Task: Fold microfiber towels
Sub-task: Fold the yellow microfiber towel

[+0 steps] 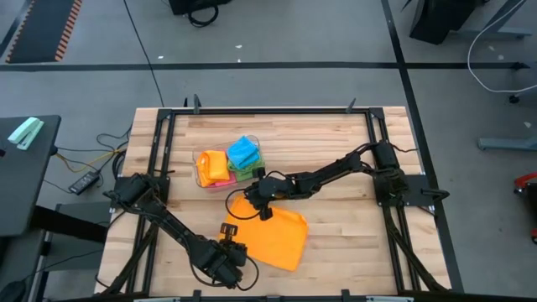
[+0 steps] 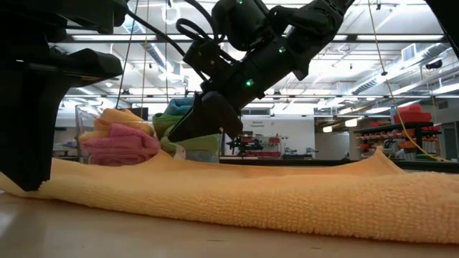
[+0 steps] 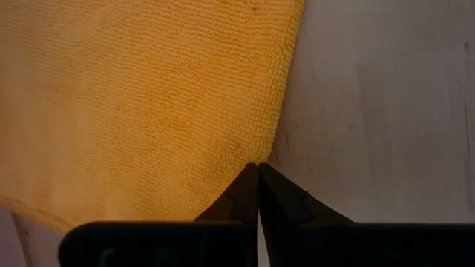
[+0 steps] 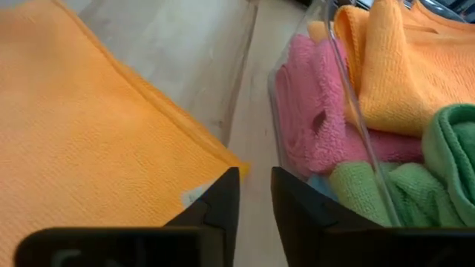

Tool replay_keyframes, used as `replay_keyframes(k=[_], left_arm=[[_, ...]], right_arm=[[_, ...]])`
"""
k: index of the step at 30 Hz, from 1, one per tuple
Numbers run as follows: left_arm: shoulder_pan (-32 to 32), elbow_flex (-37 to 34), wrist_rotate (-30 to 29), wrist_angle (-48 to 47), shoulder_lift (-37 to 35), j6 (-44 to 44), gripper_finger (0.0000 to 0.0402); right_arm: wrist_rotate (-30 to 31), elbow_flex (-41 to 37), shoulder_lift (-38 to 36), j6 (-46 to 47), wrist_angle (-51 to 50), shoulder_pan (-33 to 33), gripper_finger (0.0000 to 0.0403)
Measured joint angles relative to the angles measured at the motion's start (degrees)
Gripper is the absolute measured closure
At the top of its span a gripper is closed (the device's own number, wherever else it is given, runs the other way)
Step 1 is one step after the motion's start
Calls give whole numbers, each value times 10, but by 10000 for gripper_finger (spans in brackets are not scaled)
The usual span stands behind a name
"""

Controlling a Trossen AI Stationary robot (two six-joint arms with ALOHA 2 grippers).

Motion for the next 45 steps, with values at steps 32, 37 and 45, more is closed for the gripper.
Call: replay_keyframes(k=[32,37,45], left_arm=[[-3,20,48,-10,-13,0,382],[-7,46,47,-35,-13,15,388],[11,47,-94,-94,-13,28,354]], right_arm=[[-162,-3,-93,139,-242,180,298],[-112,-22,-93,157,-222,205,308],[-56,-89,-93,206,-151,221,313]])
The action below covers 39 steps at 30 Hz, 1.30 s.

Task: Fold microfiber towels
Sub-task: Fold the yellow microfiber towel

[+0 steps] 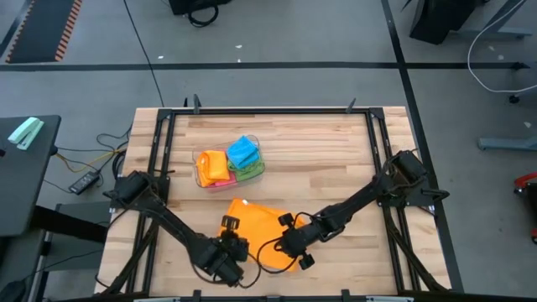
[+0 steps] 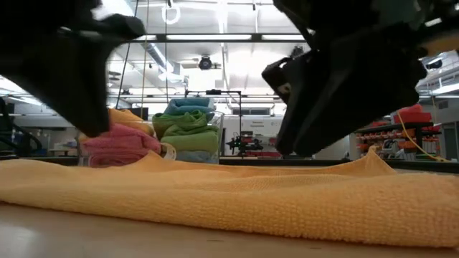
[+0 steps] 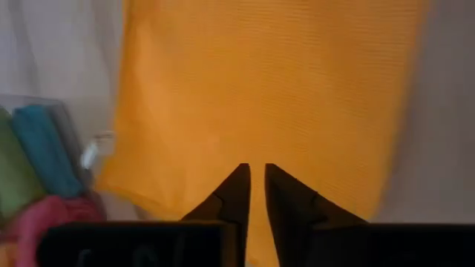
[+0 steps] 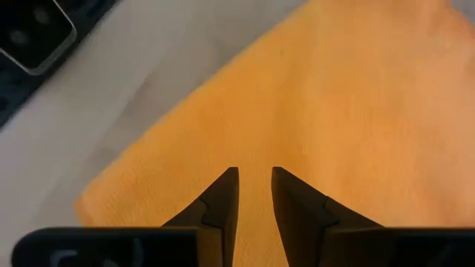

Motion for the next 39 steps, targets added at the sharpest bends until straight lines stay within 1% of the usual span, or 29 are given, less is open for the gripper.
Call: replay_keyframes(k=[4,8,11,14,17,24,30,37,39], left_arm=[[34,0,-5,-3,0,50,324],[83,0,-2,-2,0,92,302],[119,0,25,-2,0,121,289],[151,0,68,-6,0,138,279],[175,0,87,-26,0,149,272],[202,-1,89,-36,1,198,257],[221,-1,89,-59,0,210,245],[249,-1,90,-78,0,211,251],[259,-1,109,-73,0,212,252]], right_arm=[[31,-3,0,10,4,19,313],[64,-3,0,6,2,44,313],[97,-3,0,4,1,60,313],[115,-3,0,2,1,71,313],[117,-3,0,2,1,75,313],[124,-3,0,6,1,74,313],[126,-3,0,6,1,75,313],[126,-3,0,6,3,75,313],[126,-3,0,4,5,75,313]])
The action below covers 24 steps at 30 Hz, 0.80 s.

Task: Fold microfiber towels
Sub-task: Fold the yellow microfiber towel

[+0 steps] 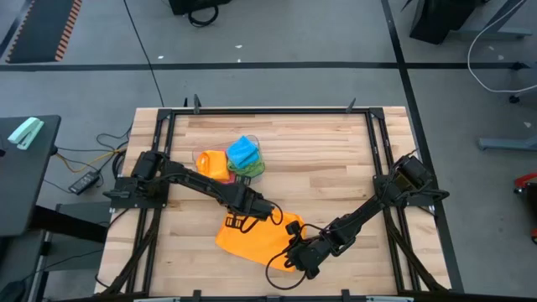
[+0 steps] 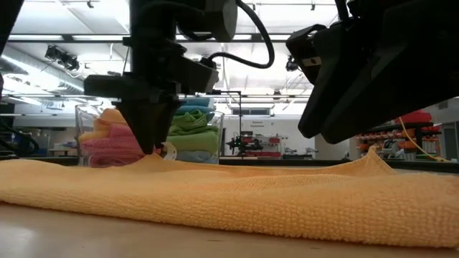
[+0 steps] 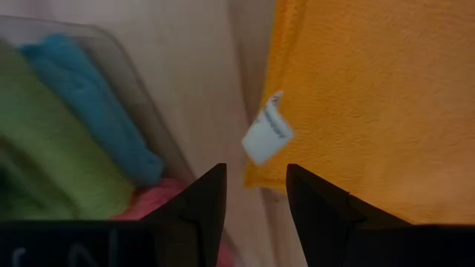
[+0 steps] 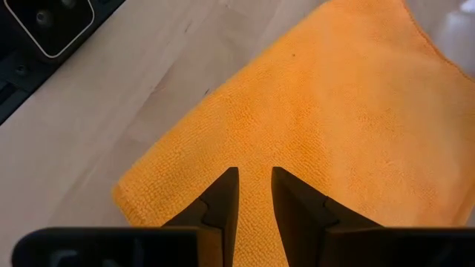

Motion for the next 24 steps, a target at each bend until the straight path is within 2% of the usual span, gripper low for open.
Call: replay_keyframes(k=[3,10,24], left_arm=[[17,0,35,9,1,1,248],[34,0,50,24,16,17,248],[31,0,61,13,40,19,302]], right_arm=[[0,0,0,-3,5,0,313],[0,0,0,-6,9,0,313],[0,0,0,-12,17,0,313]])
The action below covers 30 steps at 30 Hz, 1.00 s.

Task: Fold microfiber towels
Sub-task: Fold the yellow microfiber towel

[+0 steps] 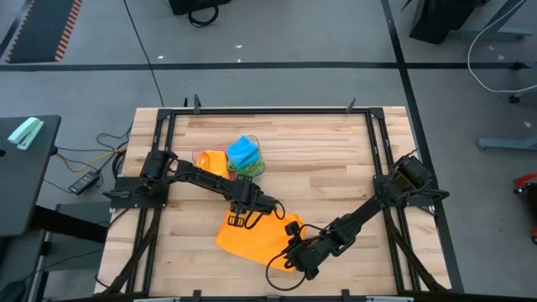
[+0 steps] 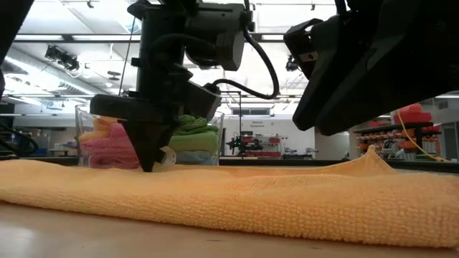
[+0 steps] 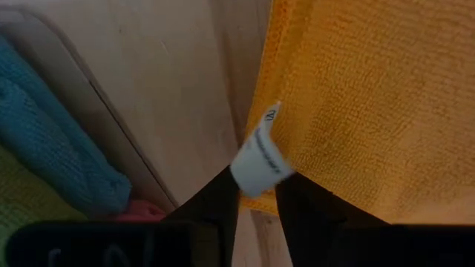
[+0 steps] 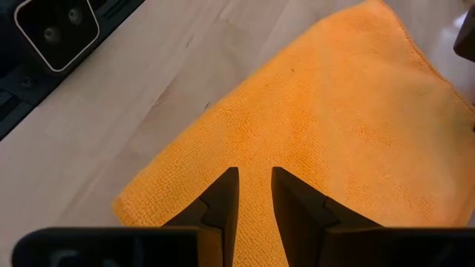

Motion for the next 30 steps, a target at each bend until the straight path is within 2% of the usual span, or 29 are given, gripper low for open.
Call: replay_keyframes(k=[6,11,24,30], left_arm=[[-6,0,-1,-15,0,-23,338],[-13,0,-2,-22,-2,-43,391],[-19,1,-3,-92,-48,-110,390],[-19,1,21,-100,-48,-110,395]], right_arm=[[0,0,0,0,0,0,313],[0,0,0,0,0,0,313],[0,0,0,0,3,0,313],[0,0,0,0,3,0,313]])
